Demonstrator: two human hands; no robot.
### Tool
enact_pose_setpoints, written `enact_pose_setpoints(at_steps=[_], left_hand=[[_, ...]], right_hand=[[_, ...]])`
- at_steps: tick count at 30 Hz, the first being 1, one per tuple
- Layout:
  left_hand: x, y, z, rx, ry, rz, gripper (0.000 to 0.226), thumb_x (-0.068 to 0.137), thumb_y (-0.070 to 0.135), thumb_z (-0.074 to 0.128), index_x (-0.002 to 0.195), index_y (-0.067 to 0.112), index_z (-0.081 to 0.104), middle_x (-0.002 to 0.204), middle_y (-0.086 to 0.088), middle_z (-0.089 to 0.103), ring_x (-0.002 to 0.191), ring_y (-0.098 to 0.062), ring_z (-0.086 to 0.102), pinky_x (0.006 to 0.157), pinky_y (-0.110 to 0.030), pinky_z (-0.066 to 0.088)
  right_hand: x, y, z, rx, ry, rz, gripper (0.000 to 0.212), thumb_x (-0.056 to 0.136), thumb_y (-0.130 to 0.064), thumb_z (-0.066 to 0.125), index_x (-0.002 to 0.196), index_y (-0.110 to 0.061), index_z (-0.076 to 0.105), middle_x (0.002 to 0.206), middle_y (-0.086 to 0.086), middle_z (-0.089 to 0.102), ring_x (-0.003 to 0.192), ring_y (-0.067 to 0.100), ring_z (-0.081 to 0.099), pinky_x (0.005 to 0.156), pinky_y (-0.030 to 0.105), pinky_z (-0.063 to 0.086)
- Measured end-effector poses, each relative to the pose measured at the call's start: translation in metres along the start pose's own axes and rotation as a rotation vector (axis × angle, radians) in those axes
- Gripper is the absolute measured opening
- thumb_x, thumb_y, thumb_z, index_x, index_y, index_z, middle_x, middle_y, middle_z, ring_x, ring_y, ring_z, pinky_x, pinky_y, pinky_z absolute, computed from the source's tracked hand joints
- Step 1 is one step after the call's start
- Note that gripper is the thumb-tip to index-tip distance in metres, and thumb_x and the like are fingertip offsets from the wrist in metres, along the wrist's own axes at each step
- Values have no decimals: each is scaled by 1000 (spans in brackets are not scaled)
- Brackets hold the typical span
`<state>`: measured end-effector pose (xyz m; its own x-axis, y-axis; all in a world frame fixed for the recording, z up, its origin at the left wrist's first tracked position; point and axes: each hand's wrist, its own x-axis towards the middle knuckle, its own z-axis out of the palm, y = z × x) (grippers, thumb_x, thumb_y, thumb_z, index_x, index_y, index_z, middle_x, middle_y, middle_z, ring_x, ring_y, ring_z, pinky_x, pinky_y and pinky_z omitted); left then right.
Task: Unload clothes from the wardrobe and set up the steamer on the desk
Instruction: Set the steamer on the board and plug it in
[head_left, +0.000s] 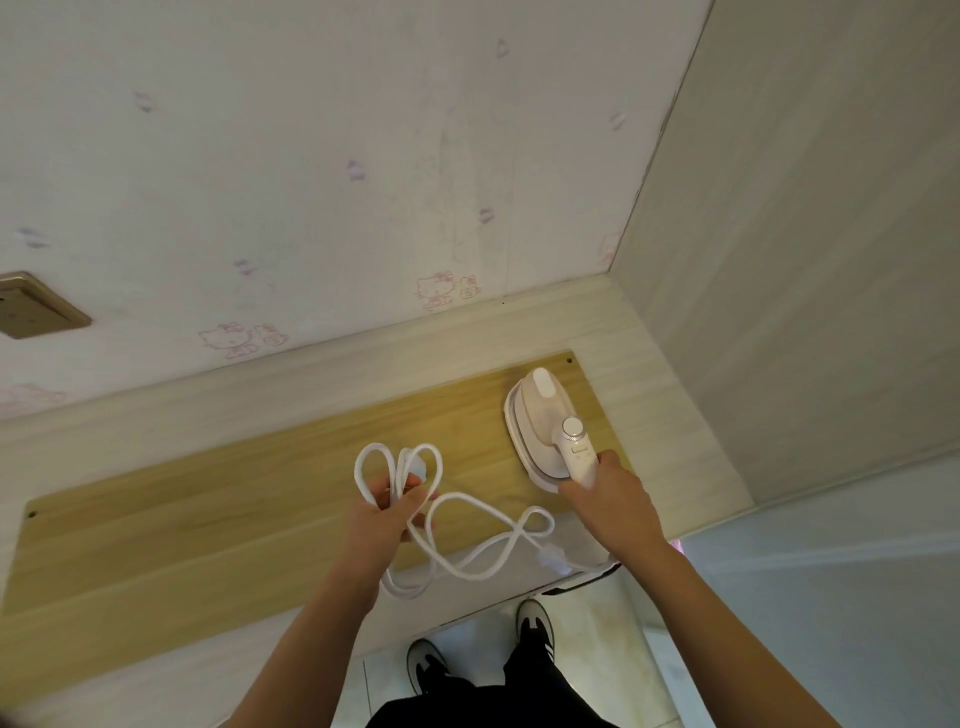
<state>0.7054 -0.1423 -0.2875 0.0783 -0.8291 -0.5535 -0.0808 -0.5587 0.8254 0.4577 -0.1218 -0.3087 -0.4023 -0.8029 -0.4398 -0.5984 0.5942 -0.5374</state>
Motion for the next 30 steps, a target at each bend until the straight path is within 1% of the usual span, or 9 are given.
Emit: enact_pose_setpoints(at_steps=[4,6,8,13,16,20,25,28,30], left_hand=[[3,4,-13,-40,64,21,8,90,8,62,96,5,66,89,-11,73,66,-23,70,63,-29,53],[4,5,-22,-79,106,34,9,89,7,61,97,6,66,91,-13,73,67,-24,71,61,-29,51],[4,8,-30,-127,130,38,11,90,6,60,99,6,66,92,-13,72,66,-24,70,61,-30,51],[3,16,-48,-256,166,49,14,92,4,56,103,6,64,94,-10,72,64,-21,71,56,-25,53],[3,20,-56,-382,175,63,12,93,4,55,100,9,63,93,-10,71,63,-20,71,54,-22,55],[2,25,-63,-562,160,79,11,94,3,53,93,10,61,90,-8,71,66,-21,71,58,-24,57],[-1,28,-72,-653,173,146,12,93,-1,52,91,9,58,85,-7,74,69,-21,71,63,-26,58],[-1,27,-80,-664,207,144,12,93,-1,52,90,10,58,86,-7,74,68,-21,71,62,-25,58],[-1,27,-90,-666,217,137,13,93,-1,52,91,11,58,88,-7,73,70,-22,71,62,-25,58]], right_hand=[[-11,-5,-3,-266,226,-147,54,80,-31,68,122,-7,43,118,11,49,102,30,48,78,34,42],[-20,-16,1,-243,351,-287,47,80,-22,69,120,-7,50,119,10,51,105,29,47,84,36,44],[-28,-31,7,-147,361,-394,34,82,-14,66,114,-9,56,116,7,53,104,26,48,82,35,49],[-30,-57,26,-25,11,-476,8,91,-15,55,96,-13,61,96,2,62,83,14,57,76,30,51],[-31,-66,40,-78,-205,-457,16,93,-25,51,90,-12,59,86,3,65,77,18,61,72,40,53],[-39,-79,55,-200,-465,-420,20,92,-28,50,86,-8,52,88,9,58,75,23,54,66,35,43],[-51,-98,69,20,-559,-534,19,90,-26,54,109,-23,54,100,2,64,80,16,61,73,34,51],[-55,-109,73,18,-594,-654,21,87,-17,58,105,-27,62,85,0,61,65,9,50,64,26,46],[-56,-114,73,-6,-587,-722,16,84,-16,64,98,-24,67,76,-12,56,64,3,45,64,20,40]])
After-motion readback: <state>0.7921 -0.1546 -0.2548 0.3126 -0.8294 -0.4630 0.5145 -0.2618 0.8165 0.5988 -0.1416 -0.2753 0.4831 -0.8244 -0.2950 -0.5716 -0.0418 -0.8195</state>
